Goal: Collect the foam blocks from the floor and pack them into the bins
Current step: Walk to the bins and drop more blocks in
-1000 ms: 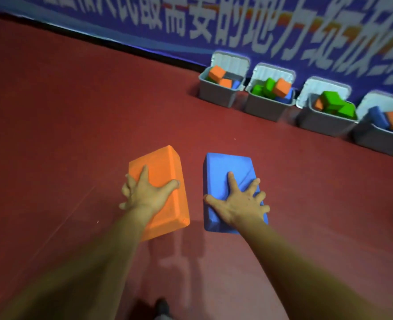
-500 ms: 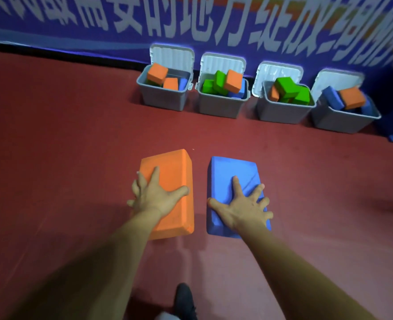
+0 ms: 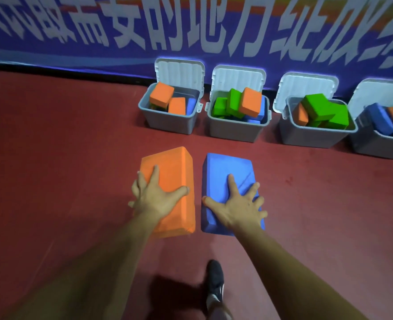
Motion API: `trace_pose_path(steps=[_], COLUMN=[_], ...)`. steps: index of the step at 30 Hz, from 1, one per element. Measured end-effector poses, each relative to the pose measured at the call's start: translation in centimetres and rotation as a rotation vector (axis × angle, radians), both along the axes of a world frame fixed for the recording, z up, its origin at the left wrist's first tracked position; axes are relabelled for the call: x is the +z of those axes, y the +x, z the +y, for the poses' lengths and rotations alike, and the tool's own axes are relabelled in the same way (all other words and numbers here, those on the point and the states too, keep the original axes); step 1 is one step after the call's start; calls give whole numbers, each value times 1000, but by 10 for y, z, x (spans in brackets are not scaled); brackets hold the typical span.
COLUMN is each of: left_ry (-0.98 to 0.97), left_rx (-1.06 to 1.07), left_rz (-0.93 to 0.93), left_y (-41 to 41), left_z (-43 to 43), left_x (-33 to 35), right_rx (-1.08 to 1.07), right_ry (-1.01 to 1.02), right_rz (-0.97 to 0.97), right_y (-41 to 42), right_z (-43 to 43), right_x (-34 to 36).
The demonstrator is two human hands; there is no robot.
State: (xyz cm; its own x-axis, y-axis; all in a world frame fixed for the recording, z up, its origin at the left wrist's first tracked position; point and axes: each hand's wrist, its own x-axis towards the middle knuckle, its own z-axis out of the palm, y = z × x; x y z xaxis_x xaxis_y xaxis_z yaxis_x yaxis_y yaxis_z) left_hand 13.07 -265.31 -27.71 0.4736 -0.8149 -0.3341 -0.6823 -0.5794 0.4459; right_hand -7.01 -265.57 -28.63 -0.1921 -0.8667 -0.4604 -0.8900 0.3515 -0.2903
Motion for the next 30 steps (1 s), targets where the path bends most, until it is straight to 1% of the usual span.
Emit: trace_pose_path(steps=[6,11,18,22,28,30], left_ry=[49,65,60,103,133,109], left_rx=[38,45,-23,-55,-63,-32], left_rz=[-8,8,-1,-19,-39,-30], left_y=[42,93,154,172,181,178], left_z=[-159,-298,-512,-605,-753,-795], left_x=[6,-3,-40,-49,-91,-115], right_rx=[7,13,-46,-110,-129,-165], right_ry=[35,53,52,82,107,113], right_rz=[-19,-45,-26,-63,-82,-119], right_y=[24,72,135,158,163,162], right_z=[-169,-306,-501,-589,-724,-768], right_x=[3,-8,-41,-47,-84,-103])
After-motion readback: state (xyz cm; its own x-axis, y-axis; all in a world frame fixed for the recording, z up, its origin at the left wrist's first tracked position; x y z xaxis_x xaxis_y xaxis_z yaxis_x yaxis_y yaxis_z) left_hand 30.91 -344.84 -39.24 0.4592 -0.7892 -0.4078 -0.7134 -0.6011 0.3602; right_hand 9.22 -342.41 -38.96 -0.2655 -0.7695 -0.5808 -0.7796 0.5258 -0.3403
